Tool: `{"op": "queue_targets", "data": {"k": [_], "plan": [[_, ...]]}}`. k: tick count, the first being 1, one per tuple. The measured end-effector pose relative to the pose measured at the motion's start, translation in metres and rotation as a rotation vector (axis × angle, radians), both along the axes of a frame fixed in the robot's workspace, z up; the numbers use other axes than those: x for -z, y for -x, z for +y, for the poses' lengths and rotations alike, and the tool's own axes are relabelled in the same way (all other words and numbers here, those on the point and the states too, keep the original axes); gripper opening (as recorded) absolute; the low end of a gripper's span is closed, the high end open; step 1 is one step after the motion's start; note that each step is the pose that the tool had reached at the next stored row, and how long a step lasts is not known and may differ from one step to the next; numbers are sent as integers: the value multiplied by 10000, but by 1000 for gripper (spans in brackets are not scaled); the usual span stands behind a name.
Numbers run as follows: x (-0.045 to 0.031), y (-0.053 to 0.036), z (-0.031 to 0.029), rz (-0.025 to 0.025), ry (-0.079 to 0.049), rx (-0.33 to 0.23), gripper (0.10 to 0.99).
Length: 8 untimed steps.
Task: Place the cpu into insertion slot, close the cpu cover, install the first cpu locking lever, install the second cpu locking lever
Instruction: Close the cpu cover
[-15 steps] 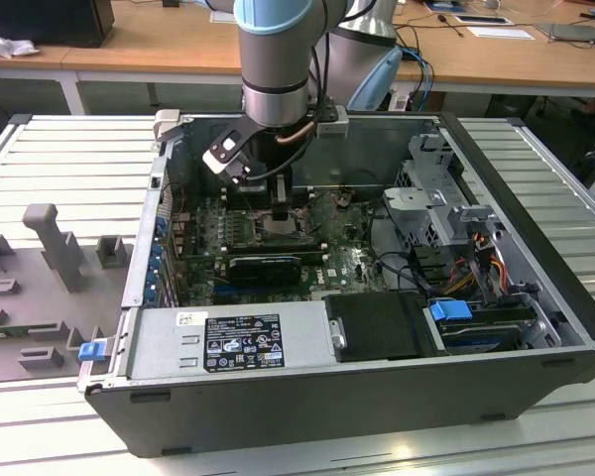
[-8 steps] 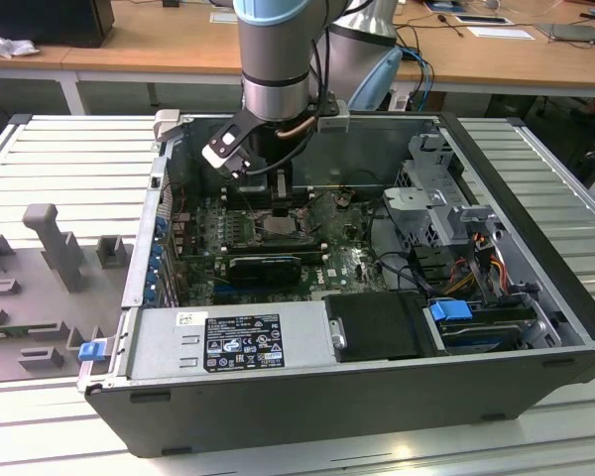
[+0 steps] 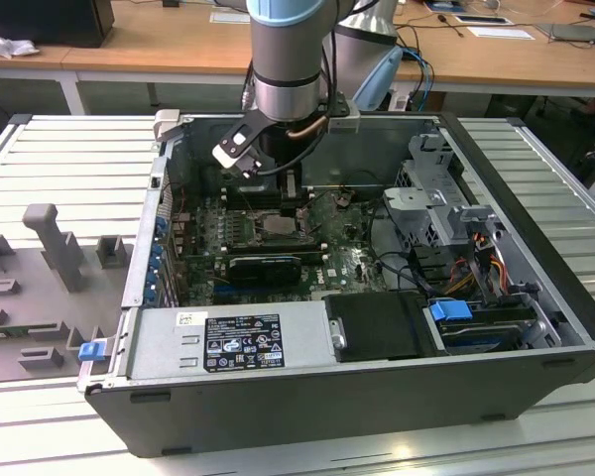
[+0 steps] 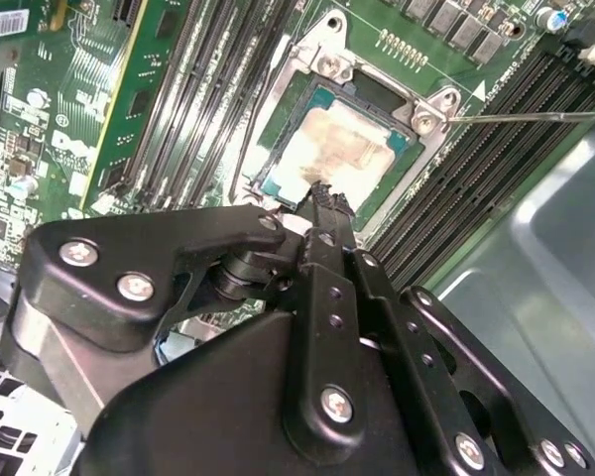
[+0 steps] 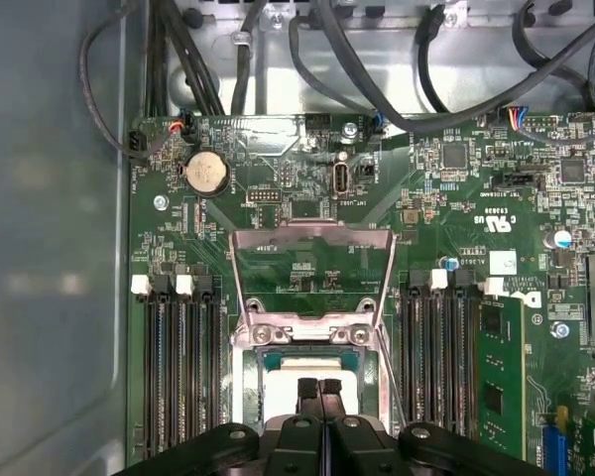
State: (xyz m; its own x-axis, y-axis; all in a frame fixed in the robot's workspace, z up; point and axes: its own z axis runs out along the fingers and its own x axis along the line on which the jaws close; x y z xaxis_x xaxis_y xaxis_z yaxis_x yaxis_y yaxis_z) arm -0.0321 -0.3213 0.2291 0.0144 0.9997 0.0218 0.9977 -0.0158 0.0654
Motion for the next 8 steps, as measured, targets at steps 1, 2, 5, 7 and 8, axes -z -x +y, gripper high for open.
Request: {"op": "queue_targets", "data": {"k": [1, 2, 5, 7, 8], "plan": [[-9, 0, 0, 1, 2, -1, 106], [-29, 0, 0, -1, 1, -1, 106], [-57, 0, 0, -1, 0, -1, 106], [-70, 0, 0, 0, 0, -1, 106], [-73, 0, 0, -1, -1, -1, 106]]}}
